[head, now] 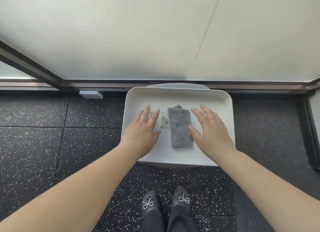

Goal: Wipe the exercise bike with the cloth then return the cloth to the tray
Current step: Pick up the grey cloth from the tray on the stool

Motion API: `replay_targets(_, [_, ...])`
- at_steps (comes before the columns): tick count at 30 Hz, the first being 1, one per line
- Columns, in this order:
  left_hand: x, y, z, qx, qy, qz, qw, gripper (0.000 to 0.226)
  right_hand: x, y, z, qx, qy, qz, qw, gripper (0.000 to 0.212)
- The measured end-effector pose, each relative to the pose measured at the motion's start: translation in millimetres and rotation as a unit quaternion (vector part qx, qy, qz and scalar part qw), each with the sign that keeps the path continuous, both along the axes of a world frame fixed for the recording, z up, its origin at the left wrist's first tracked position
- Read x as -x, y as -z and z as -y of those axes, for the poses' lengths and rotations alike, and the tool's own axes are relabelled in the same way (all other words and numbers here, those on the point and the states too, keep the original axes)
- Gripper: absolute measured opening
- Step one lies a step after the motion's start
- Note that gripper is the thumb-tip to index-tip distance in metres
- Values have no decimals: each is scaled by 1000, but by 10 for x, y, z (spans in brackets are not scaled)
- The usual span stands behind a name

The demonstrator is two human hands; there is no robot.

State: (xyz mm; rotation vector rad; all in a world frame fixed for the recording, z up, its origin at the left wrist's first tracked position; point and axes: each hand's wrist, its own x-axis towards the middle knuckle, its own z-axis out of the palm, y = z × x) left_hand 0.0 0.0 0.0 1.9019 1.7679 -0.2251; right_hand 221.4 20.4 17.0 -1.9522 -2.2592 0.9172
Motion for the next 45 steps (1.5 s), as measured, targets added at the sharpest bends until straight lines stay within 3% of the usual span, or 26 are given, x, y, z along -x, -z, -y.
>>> replay_targets(9, [38,407,5,-34,31,-60,997,75,387,440,-2,-59,0,-6,998,53])
replay_targets(20, [34,396,3,-38,13,-32,999,75,640,598,-7,-85,95,38,991,65])
replay_targets(25, [40,383,-9,-27,2,-17,1000,71,641,642,21,-121,78,-16,989,56])
replay_targets(29, [44,301,10,-15,-12,4,1000,66,575,595,-80,-38,145,-101,984,40])
replay_targets(33, [8,2,102,-11,2,-28,1000,66,496,317,-48,-48,123,-117,984,48])
replay_targets(45, [-152,-1538,476,-31,7,-94,995,61,71,-1220,256,-7,103,-104,989,45])
